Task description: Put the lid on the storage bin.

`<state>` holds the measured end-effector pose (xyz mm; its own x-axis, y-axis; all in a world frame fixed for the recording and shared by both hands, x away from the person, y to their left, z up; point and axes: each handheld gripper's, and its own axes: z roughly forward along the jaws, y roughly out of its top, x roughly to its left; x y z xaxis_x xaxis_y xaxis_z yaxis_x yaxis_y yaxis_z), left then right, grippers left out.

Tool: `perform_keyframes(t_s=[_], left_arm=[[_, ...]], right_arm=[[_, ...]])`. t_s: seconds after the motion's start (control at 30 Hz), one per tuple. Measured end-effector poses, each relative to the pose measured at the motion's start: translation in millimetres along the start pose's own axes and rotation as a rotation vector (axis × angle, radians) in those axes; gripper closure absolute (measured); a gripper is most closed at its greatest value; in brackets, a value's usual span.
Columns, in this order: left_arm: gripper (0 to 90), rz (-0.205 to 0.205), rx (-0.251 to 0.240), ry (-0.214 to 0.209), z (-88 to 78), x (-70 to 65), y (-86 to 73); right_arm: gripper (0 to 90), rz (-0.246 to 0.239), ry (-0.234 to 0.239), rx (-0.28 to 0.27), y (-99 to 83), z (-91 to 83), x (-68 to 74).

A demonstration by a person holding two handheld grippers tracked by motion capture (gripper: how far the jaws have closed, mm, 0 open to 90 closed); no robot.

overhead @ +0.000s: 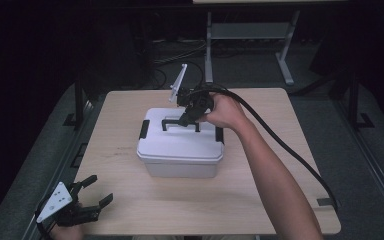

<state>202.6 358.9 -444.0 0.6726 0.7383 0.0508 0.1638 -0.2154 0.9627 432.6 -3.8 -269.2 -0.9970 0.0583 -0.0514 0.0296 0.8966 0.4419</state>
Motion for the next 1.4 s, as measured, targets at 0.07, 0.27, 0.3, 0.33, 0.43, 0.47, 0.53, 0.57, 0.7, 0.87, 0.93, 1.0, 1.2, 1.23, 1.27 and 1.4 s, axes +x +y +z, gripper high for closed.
perform_keyframes(t_s=[0.07, 0.27, 0.3, 0.33, 0.43, 0.47, 0.53, 0.57, 0.7, 0.87, 0.93, 1.0, 1.2, 1.23, 1.27, 1.4], left_arm=[[15.7, 0.002, 0.0, 0.001, -0.1, 0.2, 0.1], [15.7, -0.001, 0.002, -0.002, 1.2, -0.1, 0.1], [15.7, -0.002, 0.003, -0.002, 1.4, -0.1, 0.2], [15.7, -0.002, 0.003, -0.002, 1.5, -0.2, 0.1], [15.7, -0.001, 0.003, 0.0, 1.4, -0.4, 0.3], [15.7, -0.002, 0.002, -0.001, 1.4, -0.3, 0.2], [15.7, -0.001, 0.003, -0.002, 1.3, -0.4, 0.2], [15.7, 0.002, 0.004, -0.001, 1.1, -0.5, 0.2], [15.7, 0.0, 0.002, -0.002, 0.9, -0.2, 0.1], [15.7, 0.001, 0.002, -0.001, 1.0, -0.5, 0.5], [15.7, -0.002, 0.001, -0.002, 1.5, -0.6, 0.4], [15.7, 0.0, 0.001, -0.001, 1.6, -0.8, 0.5], [15.7, 0.003, 0.001, -0.003, 1.5, -1.1, 0.6], [15.7, 0.001, 0.0, -0.004, 1.8, -1.4, 0.6], [15.7, 0.001, 0.001, -0.005, 1.9, -1.5, 0.6], [15.7, 0.002, 0.001, -0.008, 2.6, -2.3, 0.7]], right_arm=[[84.5, 0.001, 0.0, 0.001, -0.3, 1.3, -0.1], [84.4, 0.004, 0.005, -0.002, -0.9, 4.3, -1.4], [84.5, 0.004, 0.006, -0.002, -0.8, 5.3, -1.3], [84.4, 0.004, 0.006, 0.0, -0.7, 5.9, -1.3], [84.4, 0.006, 0.009, 0.003, -0.4, 7.7, -1.4], [84.4, 0.008, 0.009, 0.0, -0.5, 7.8, -1.8], [84.3, 0.009, 0.011, -0.002, -1.0, 7.8, -1.6], [84.3, 0.008, 0.011, -0.004, -1.2, 7.9, -1.5], [83.9, 0.004, 0.008, -0.007, -1.1, 8.8, -0.4], [83.9, 0.013, 0.008, -0.003, -1.0, 8.8, -0.7], [83.9, 0.007, 0.005, -0.008, -1.1, 9.1, -0.4], [83.8, 0.007, 0.004, -0.007, -1.0, 9.1, -0.5], [82.9, 0.012, 0.007, -0.018, -2.5, 8.8, 0.9], [82.5, 0.017, 0.013, -0.02, -2.9, 8.9, 1.4], [82.2, 0.017, 0.015, -0.021, -3.4, 8.8, 2.0], [79.1, 0.024, 0.022, -0.027, -5.8, 7.5, 4.2]])
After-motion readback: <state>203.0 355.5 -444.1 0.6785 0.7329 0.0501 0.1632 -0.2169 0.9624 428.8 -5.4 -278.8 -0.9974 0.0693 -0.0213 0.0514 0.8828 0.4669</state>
